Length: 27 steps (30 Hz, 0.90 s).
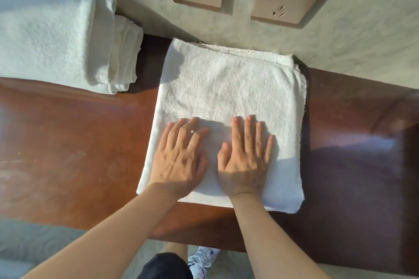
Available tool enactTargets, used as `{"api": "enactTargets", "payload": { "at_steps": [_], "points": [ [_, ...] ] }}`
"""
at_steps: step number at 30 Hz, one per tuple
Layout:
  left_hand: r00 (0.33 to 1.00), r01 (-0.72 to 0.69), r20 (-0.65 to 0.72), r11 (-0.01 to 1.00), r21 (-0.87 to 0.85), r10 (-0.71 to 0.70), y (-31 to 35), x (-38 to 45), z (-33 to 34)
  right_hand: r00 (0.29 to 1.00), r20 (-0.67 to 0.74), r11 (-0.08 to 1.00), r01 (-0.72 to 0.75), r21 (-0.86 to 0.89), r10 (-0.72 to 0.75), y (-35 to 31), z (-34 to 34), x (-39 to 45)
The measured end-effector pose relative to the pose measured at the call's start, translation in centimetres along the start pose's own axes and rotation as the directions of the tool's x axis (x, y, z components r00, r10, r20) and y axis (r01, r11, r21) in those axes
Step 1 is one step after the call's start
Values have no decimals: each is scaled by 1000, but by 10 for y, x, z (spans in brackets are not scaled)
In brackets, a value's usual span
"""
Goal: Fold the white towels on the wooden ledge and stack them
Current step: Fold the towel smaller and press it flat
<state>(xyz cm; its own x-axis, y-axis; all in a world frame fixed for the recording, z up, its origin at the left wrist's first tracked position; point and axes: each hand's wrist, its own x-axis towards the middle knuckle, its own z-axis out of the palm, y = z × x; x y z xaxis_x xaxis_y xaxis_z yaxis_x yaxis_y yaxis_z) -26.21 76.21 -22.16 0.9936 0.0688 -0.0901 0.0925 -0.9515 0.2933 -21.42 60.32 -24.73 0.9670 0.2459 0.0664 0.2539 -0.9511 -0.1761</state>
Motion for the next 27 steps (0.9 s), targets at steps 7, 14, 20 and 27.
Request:
{"api": "enactTargets", "payload": {
  "at_steps": [7, 14, 20, 27],
  "points": [
    [995, -1, 96, 993, 117, -10, -70, 117, -16, 1000, -5, 1000, 19, -5, -19, -2, -1, 0],
    [991, 124, 47, 992, 18, -125, -88, 151, -17, 1000, -22, 1000, 23, 4, -23, -2, 1, 1],
    [991, -125, -41, 992, 7, 125, -43, 50, -3, 998, -67, 1000, 0, 28, 2, -4, 5, 5],
    [962, -263, 79, 965, -13, 263, -23, -65, 8, 1000, 19, 999, -20, 42, 19, -3, 1, 1]
  ]
}}
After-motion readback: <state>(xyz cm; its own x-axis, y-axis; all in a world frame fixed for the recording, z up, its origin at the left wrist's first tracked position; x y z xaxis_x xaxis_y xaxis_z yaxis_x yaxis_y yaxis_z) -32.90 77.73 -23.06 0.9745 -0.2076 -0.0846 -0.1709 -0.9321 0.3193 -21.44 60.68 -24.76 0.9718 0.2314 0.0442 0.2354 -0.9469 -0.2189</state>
